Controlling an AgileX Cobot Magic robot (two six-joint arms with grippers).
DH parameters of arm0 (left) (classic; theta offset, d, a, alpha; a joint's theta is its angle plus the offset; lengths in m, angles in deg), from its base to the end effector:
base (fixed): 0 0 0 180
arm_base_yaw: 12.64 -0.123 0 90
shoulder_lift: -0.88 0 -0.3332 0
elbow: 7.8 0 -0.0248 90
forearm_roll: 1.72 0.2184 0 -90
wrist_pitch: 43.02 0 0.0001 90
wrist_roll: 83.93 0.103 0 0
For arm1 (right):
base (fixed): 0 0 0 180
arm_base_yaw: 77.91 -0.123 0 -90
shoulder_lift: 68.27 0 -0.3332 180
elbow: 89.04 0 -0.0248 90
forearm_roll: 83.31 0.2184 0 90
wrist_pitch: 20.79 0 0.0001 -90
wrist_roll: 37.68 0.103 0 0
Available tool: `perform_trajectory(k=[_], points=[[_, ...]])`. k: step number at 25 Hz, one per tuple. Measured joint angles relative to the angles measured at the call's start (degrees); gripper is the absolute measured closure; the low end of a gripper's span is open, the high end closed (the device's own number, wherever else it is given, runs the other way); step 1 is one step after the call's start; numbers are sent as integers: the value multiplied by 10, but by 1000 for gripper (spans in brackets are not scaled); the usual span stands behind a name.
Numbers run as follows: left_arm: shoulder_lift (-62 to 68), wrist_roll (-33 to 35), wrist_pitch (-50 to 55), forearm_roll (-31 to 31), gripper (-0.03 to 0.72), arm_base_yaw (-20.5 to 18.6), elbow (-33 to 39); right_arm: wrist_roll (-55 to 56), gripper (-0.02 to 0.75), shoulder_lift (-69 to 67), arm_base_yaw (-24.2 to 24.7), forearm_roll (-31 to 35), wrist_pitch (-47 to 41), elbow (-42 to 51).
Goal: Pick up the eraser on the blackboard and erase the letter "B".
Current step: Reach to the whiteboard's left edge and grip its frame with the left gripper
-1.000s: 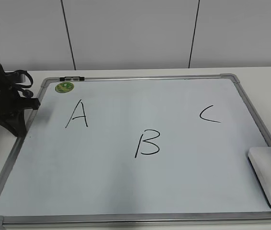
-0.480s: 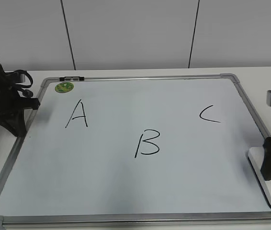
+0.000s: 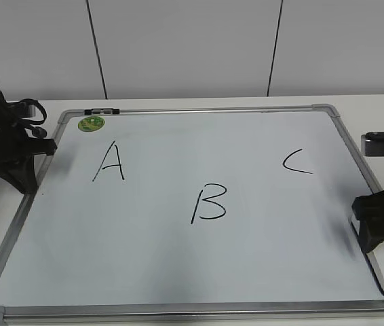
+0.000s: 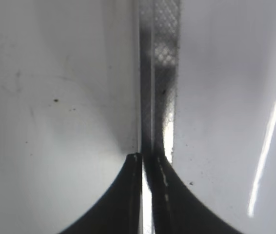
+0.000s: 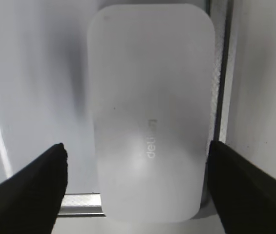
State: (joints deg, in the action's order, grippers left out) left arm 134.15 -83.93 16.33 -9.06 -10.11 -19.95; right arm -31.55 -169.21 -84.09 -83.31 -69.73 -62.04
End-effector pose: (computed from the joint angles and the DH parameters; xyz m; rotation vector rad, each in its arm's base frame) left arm 0.4267 -0.0302 0.1716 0.0339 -3.1261 0.1717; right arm 0.2547 0.0276 0.2326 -0.0013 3.0874 0.0090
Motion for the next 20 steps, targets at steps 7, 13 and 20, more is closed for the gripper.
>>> perform_trajectory(k=[7, 13, 20], points=[[0, 0, 0, -1, 668, 0, 0, 4, 78, -20, 14, 0, 5, -6], [0, 0, 1, -1, 668, 0, 0, -2, 90, -22, 22, 6, 16, -6], [0, 0, 1, -1, 668, 0, 0, -9, 101, -36, 22, 10, 28, -6]])
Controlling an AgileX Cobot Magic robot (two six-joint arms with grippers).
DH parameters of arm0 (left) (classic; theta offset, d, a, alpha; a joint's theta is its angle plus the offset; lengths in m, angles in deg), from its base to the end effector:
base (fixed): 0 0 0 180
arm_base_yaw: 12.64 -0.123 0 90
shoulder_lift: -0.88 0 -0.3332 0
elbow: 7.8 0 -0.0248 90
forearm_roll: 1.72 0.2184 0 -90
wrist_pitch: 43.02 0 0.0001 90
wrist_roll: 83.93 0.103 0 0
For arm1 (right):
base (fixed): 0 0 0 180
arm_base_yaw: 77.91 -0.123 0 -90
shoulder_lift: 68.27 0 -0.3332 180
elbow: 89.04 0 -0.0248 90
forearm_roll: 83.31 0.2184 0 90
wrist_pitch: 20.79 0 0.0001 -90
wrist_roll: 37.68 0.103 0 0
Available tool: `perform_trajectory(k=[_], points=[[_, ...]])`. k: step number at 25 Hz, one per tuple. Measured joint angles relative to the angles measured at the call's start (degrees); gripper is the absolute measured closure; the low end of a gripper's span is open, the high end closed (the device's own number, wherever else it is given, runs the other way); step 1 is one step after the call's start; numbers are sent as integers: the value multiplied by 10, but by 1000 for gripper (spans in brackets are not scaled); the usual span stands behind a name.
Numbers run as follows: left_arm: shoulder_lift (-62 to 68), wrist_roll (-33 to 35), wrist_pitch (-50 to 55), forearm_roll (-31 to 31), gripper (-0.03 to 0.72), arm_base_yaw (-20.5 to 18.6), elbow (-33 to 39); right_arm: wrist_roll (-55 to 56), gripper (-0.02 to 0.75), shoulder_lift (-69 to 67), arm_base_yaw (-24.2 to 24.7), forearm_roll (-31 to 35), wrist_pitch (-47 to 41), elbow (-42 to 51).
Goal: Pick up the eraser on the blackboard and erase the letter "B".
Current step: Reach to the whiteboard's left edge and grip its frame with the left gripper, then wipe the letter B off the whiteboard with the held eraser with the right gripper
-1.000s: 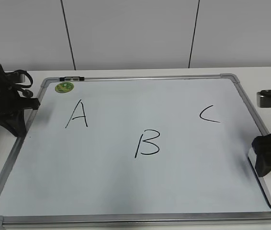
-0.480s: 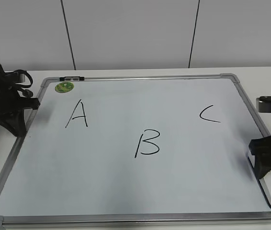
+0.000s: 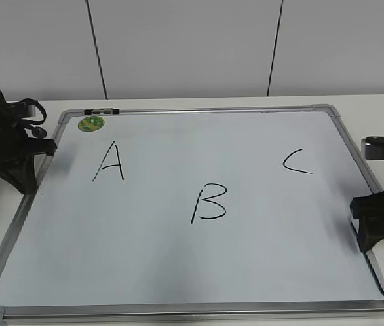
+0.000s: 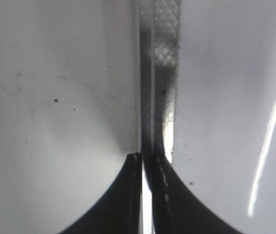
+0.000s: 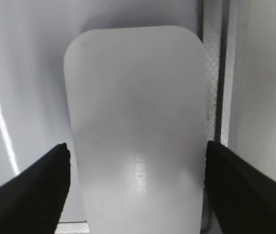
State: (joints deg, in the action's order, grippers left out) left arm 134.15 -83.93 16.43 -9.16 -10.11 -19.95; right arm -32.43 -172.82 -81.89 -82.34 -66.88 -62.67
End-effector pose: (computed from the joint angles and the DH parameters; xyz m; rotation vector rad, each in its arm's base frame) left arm 0.4265 -0.0303 0.1716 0.0351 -3.1242 0.1739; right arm 0.2695 0.0200 0.2183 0.0519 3.0900 0.0257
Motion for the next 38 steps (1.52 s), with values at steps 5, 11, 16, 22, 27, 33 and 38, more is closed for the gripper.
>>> perform_trajectory(k=[5, 11, 16, 22, 27, 33, 38], points=[[0, 0, 0, 0, 668, 0, 0, -2, 113, -18, 0, 1, 1, 0], [0, 0, 0, 0, 668, 0, 0, -6, 201, -18, 0, -2, 1, 0], [0, 0, 0, 0, 668, 0, 0, -8, 211, -18, 0, -5, 1, 0], [0, 0, 0, 0, 668, 0, 0, -8, 211, -18, 0, -2, 1, -2], [0, 0, 1, 0, 668, 0, 0, -12, 212, -24, -11, 31, -44, -60], [0, 0, 1, 0, 668, 0, -1, -19, 212, -67, -79, 30, -116, -205], [0, 0, 1, 0, 668, 0, -1, -20, 212, -148, -133, 23, -175, -317]])
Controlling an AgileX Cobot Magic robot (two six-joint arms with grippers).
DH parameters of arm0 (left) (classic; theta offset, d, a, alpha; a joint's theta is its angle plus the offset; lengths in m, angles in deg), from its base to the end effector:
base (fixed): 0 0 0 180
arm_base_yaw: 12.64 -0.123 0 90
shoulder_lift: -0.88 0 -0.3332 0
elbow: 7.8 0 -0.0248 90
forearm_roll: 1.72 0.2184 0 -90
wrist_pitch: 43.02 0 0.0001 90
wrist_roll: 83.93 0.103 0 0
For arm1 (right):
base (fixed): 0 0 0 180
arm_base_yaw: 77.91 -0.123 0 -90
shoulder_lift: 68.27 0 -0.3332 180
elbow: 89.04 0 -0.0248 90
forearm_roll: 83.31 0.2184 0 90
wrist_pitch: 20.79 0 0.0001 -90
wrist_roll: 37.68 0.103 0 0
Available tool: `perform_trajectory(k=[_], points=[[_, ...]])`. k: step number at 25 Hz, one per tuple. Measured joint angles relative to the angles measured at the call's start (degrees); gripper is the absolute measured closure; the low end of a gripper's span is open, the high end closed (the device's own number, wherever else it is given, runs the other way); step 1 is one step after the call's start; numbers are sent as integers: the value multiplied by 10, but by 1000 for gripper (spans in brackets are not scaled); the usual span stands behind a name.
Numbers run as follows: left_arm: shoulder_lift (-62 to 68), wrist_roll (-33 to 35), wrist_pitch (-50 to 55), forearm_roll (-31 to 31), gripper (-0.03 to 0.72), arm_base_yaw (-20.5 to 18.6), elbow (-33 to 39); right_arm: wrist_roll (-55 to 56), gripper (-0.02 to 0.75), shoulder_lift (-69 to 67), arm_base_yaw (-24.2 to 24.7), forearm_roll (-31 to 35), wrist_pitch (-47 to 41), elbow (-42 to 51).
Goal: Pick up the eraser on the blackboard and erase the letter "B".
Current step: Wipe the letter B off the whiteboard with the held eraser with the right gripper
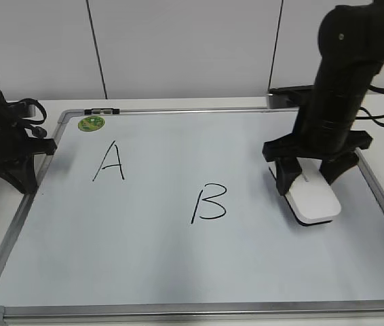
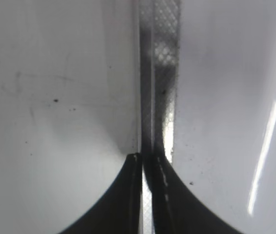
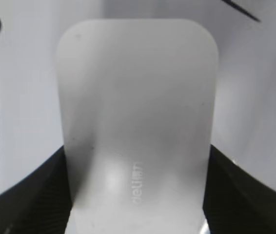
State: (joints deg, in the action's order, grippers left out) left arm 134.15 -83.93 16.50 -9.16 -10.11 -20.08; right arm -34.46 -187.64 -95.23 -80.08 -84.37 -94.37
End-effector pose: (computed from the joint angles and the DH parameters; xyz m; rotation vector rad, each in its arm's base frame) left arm 0.4268 -0.0304 0.1721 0.0348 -3.1252 0.1742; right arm 0.3586 0.1173 0.2443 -0.3444 3.0894 0.0895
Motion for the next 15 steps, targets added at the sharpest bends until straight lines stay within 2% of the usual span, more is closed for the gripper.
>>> perform_trajectory(k=[8, 15], points=[[0, 0, 1, 0, 668, 0, 0, 0, 213, -99, -54, -7, -53, -148], [0, 0, 1, 0, 668, 0, 0, 3, 213, -173, -86, -29, -56, -232]])
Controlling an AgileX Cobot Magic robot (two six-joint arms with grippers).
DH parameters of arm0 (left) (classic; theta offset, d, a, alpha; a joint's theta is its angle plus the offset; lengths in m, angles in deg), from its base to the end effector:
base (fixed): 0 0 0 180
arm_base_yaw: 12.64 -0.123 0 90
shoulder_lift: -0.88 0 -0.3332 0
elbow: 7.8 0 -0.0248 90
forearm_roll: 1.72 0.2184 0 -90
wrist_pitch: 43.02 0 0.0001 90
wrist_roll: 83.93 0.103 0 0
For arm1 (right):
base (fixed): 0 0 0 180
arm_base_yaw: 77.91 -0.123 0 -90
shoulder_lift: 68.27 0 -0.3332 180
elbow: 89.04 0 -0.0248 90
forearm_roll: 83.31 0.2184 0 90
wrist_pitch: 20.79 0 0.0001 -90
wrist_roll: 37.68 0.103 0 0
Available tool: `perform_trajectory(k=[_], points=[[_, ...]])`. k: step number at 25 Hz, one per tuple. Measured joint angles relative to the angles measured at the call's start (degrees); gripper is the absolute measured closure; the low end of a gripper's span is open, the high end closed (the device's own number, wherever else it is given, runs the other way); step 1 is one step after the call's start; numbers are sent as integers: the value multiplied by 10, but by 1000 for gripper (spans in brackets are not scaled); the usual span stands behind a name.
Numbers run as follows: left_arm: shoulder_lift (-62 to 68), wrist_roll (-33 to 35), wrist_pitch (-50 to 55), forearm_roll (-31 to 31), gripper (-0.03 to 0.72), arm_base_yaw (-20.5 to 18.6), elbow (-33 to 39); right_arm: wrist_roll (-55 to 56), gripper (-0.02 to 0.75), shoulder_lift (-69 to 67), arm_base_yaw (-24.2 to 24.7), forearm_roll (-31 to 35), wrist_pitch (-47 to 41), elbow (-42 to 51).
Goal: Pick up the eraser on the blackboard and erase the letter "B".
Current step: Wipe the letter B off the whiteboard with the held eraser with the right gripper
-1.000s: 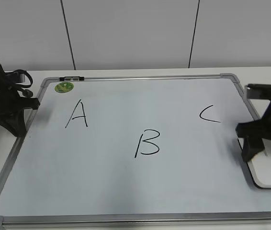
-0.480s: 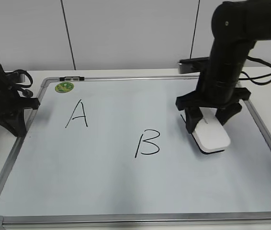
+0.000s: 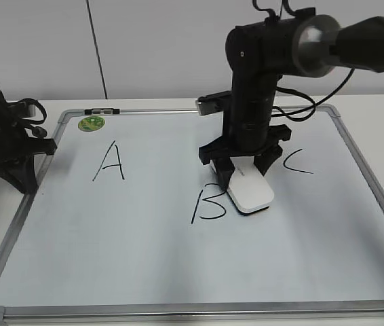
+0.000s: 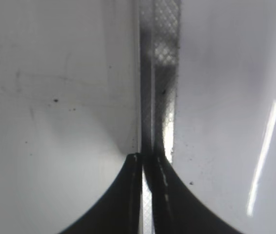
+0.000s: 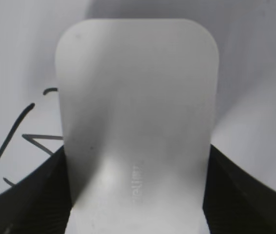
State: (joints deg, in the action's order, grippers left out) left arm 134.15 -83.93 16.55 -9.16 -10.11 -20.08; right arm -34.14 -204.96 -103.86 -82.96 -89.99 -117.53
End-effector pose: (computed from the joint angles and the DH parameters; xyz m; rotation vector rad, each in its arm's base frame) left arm 0.4267 -0.0304 0.1721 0.0347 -3.1243 0.1742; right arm 0.4154 0.2028 0.2040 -0.5991 3.0406 0.0265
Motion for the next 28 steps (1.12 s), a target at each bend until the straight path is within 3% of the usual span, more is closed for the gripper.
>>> perform_trajectory(k=[16, 28], points=[[0, 0, 1, -1, 668, 0, 0, 2, 213, -25, -17, 2, -8, -22], [0, 0, 1, -5, 669, 0, 0, 2, 213, -28, -114, 0, -8, -24]])
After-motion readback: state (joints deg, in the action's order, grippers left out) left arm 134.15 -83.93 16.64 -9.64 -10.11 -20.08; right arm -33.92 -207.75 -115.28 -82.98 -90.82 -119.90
